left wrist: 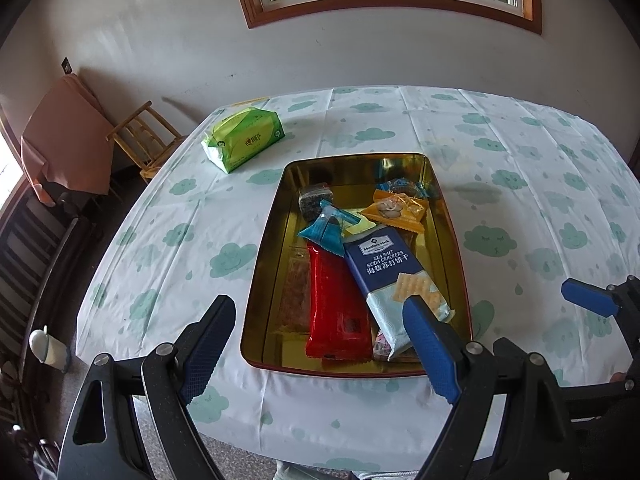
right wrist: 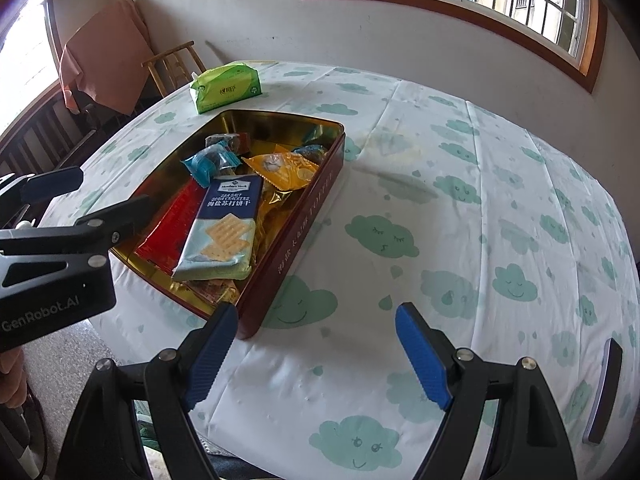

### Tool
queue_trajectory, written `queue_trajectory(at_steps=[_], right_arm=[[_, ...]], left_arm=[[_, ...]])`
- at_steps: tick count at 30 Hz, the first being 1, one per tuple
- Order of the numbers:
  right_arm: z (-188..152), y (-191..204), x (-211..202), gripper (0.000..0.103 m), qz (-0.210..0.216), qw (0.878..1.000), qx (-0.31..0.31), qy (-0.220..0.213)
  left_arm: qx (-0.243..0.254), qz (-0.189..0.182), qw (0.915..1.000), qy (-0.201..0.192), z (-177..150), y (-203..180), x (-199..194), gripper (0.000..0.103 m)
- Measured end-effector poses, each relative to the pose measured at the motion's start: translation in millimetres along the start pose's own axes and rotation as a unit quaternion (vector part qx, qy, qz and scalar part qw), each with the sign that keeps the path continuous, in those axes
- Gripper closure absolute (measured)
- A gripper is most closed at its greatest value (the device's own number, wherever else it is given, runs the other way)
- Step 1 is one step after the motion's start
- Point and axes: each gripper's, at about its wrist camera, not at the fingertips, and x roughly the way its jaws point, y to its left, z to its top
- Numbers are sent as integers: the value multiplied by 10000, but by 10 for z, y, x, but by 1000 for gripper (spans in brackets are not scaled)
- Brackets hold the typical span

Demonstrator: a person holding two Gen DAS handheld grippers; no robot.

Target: Organize snacks

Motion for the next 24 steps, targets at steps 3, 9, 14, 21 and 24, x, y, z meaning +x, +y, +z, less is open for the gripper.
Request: queue_trajectory(at_steps=[3,9,14,21,24], right_arm=[[2,0,13,20,-7,10000,10,15],[-9,-6,46,20,-8,10000,3,56],[-12,-2,74,20,6,10000,6,93],[-15,-2,111,20,38,9998,40,167],[-14,-7,117,20,36,9998,50,172]], left_arm=[[5,-4,10000,17,-7,-4,12,19],[45,-13,10000,53,-23,-27,36,19],[53,-10,9999,113,-27,-43,75,19],[57,-1,9999,116,-29,-45,78,19],[36,-26,9999,142,-23,-39,89,19]])
